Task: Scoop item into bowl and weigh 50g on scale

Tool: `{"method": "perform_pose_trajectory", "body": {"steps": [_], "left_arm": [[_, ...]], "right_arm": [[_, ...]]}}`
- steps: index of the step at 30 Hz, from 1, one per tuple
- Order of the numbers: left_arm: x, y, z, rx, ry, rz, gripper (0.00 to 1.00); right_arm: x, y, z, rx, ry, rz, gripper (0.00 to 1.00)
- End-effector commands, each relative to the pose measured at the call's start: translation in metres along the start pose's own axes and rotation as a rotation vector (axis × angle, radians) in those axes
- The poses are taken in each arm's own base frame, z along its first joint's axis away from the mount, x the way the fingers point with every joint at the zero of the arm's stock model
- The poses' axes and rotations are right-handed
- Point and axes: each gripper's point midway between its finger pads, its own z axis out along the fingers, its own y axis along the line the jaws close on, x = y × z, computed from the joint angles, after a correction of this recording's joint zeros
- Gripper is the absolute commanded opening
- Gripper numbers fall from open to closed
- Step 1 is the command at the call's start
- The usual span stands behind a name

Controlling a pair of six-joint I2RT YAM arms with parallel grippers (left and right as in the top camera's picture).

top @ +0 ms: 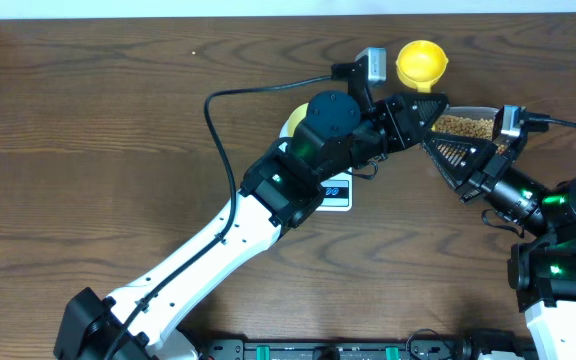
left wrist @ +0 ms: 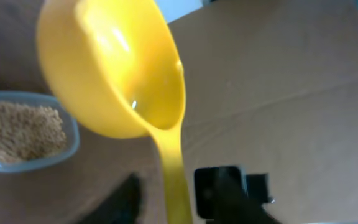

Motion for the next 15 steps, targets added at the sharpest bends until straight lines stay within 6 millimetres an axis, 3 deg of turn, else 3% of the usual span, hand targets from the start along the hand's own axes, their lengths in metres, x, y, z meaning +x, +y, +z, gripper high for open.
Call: {"method": "perform_pose_trajectory", "body": {"steps": [1,9,15], "left_arm": [[0.002,-0.001,0.0,0.003,0.004,0.018,0.59],[-0.009,0.004,-0.003,-0.008,-0.019,0.148,0.63],[-0.033,0.014,-0.009,-0.032,-0.067,0.142,0.63]], "right_arm": [[-0.008,0.009,-0.001,-0.008,-0.042,-0.137,0.01],[-0.004,0.007,-0.001,-0.004,-0.022,-0.195,0.01],[-0.001,-0.018,-0.001,0.077,-0.006,-0.165,0.01]]}}
